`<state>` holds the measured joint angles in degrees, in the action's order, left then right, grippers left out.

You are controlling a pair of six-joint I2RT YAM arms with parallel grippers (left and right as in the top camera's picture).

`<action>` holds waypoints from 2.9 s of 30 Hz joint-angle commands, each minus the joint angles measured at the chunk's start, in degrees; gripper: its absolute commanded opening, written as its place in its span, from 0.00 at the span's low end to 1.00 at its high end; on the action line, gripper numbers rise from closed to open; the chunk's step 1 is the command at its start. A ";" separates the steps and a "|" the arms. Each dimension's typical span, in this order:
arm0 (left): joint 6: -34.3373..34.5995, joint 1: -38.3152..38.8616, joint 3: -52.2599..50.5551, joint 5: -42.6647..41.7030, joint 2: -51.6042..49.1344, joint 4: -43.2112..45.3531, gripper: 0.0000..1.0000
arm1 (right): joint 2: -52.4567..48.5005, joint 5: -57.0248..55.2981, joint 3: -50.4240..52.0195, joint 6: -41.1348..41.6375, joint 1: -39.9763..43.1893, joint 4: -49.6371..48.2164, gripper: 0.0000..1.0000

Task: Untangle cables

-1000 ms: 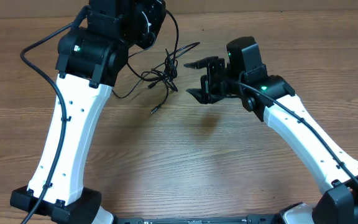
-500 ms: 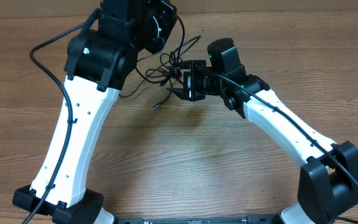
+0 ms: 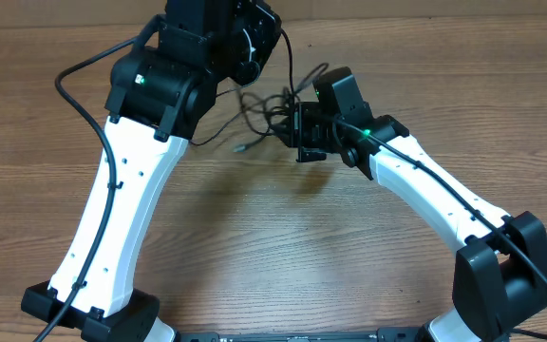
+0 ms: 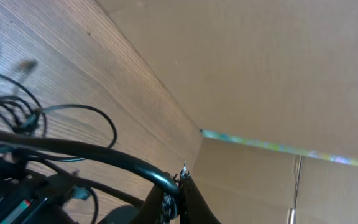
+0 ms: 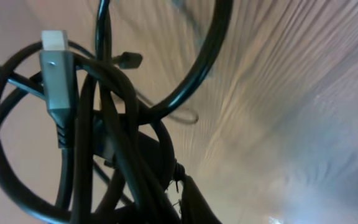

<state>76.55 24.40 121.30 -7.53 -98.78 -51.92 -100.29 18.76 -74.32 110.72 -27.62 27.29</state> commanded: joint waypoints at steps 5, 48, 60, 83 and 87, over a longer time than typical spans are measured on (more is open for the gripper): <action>-10.03 -2.47 1.20 -0.85 6.91 4.48 0.04 | -1.53 -19.12 0.11 -4.76 5.14 17.55 0.16; -1.73 2.75 1.01 -23.21 -29.83 1.66 0.57 | 18.01 -13.97 -1.44 -56.15 29.38 40.13 0.90; -1.14 6.84 1.01 -26.60 -40.50 6.88 0.43 | 18.01 -13.94 -1.46 -56.13 29.35 40.33 0.91; -22.32 1.66 21.38 -18.03 -39.71 -16.70 0.52 | 18.01 -13.53 -1.44 -56.26 29.35 42.27 0.95; -15.74 2.86 20.22 -19.93 -39.87 -25.59 0.48 | 17.99 -13.55 -1.44 -58.21 29.35 42.25 0.96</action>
<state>57.95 25.63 141.71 -28.34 -139.59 -75.13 -83.09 5.56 -74.26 54.54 1.48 69.76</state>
